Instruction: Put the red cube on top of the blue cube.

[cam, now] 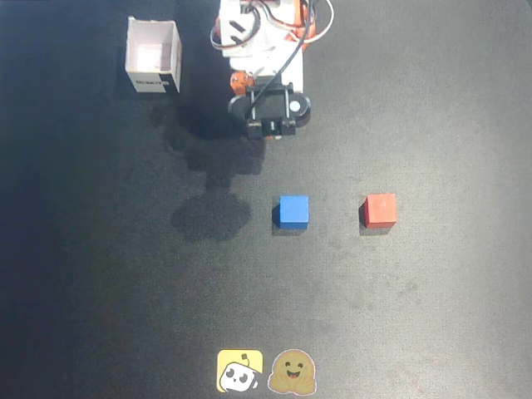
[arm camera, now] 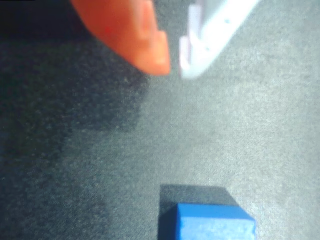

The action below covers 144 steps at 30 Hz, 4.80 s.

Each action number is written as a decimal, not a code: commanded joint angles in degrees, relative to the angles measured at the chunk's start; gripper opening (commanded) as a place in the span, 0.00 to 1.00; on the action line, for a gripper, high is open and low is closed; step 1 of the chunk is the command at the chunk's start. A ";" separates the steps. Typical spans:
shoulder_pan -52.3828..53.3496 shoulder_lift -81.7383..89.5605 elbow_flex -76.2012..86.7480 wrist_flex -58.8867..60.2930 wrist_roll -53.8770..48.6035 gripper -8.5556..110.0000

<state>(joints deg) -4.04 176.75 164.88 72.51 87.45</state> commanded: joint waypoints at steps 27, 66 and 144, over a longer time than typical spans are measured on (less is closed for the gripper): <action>0.35 0.44 -0.26 0.18 -0.35 0.08; 0.35 0.44 -0.26 0.18 -0.35 0.08; -34.63 -77.96 -47.02 -27.42 26.89 0.28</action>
<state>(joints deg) -38.06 98.96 120.23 46.41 113.47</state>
